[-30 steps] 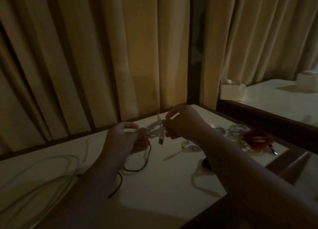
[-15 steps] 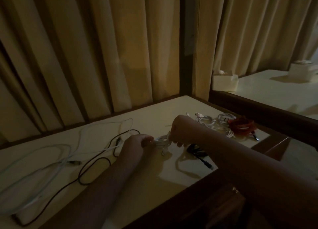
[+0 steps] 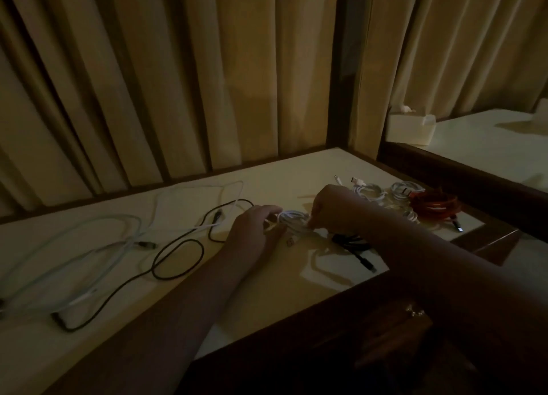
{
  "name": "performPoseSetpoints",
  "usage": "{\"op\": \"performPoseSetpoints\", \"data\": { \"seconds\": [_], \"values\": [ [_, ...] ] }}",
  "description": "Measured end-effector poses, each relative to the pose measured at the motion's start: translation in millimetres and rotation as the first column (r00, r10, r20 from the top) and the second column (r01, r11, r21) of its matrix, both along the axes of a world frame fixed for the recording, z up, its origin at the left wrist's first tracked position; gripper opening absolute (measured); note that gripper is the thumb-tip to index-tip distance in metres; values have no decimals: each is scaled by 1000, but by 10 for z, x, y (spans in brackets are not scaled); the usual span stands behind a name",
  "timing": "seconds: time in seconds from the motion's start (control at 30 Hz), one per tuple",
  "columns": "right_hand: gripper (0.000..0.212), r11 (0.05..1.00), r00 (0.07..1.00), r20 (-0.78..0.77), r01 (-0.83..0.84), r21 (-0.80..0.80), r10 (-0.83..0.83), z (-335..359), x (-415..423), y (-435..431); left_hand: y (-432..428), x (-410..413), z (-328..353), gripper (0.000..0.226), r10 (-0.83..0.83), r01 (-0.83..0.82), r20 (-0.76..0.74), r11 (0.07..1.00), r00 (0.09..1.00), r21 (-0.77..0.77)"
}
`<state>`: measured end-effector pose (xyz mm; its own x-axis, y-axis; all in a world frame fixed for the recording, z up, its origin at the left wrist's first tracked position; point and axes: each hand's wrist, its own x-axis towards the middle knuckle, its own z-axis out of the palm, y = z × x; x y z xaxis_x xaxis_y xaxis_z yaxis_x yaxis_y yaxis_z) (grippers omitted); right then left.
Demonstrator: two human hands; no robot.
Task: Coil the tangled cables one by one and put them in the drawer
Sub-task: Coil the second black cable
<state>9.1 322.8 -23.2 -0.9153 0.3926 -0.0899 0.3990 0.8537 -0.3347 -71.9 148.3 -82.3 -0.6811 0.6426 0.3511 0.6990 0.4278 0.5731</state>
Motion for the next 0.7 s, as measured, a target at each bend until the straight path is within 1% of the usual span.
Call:
{"op": "performPoseSetpoints", "data": {
  "seconds": [0.07,0.13,0.3,0.43,0.53,0.63,0.7],
  "values": [
    [39,1000,1000,14,-5,15,4,-11,-3,4,-7,15,32,38,11,-11,-5,1000,1000,-11],
    [40,1000,1000,-2,-4,20,5,-28,3,15,-12,36,23,36,18,-18,-19,1000,1000,-11],
    [38,1000,1000,-25,-10,1,10,-31,40,37,37,40,11,44,63,-63,-1,998,998,29],
    [36,998,997,-72,-36,58,40,38,63,22,13,66,11,44,72,-73,14,997,997,36],
    [28,990,983,-148,-93,103,108,146,72,-76,-118,80,39,39,83,-81,-69,996,994,30],
    [20,987,950,-271,-138,81,155,204,50,-325,-366,92,116,25,164,-166,-177,986,970,3],
    [14,983,923,-339,-181,38,183,182,2,-580,-583,110,174,19,215,-219,-198,976,956,3]
  ]
}}
